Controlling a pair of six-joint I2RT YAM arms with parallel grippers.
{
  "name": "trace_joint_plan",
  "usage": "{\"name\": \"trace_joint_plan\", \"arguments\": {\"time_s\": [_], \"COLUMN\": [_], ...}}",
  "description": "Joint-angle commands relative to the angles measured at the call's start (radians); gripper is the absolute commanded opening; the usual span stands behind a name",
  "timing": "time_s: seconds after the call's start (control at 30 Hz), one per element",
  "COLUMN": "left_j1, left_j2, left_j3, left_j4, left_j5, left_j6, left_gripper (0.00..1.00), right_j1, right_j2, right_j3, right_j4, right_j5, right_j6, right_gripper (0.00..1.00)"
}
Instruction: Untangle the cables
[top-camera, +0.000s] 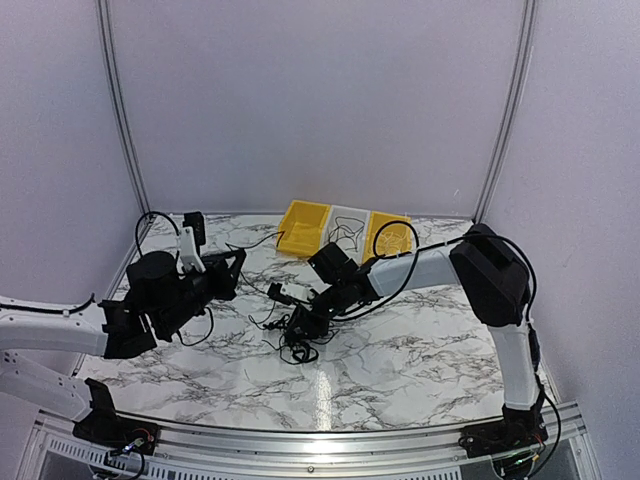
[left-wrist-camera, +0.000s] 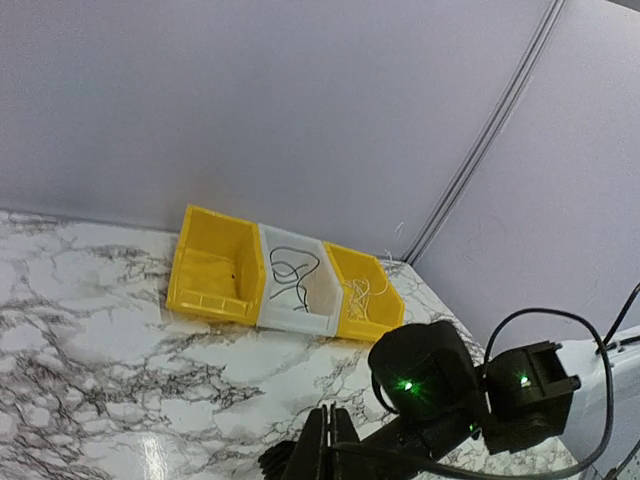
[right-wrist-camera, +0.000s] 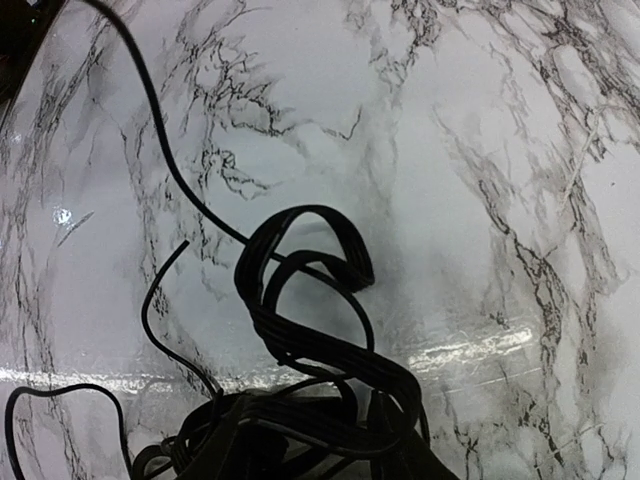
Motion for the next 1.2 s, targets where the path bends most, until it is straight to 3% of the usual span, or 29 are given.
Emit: {"name": "trace_joint_plan", "arguments": {"time_s": [0.0, 0.2, 0.33, 0.47, 0.7, 1.17], "left_j1": [0.006, 0.006, 0.004, 0.004, 0.004, 0.010], "left_j2": [-0.138, -0.173, -0.126, -0.104, -0.079, -0.080], "left_j3": [0.231, 0.598, 0.824, 0.927, 0.956, 0.703], "left_j4": [-0.200, -0.421, -0.536, -0.541, -0.543, -0.457], "left_j5": [-0.031, -0.031, -0.008, 0.011, -0.004, -0.079], "left_j6": [0.187, 0.408, 0.474, 0.517, 0.548, 0.473], "left_gripper": [0.00, 0.00, 0.00, 0.00, 0.00, 0.00], "right_j1": [0.003, -0.013, -0.020, -0.031, -0.073, -0.094], "right_j2": [0.033, 0.030, 0.030, 0.026, -0.025, -0.344], "right_j3": [-0.013, -0.018, -0.020, -0.029, -0.070, 0.050], "right_j4": [-0.057, -0.060, -0.072, -0.096, -0.116, -0.351], "right_j5": [0.093, 0.115, 0.117, 0.126, 0.125, 0.086], "right_j6": [0.022, 0.039, 0.038, 0.029, 0.005, -0.127], "right_gripper": [0.38, 0.54, 0.58, 0.58, 0.58, 0.64]}}
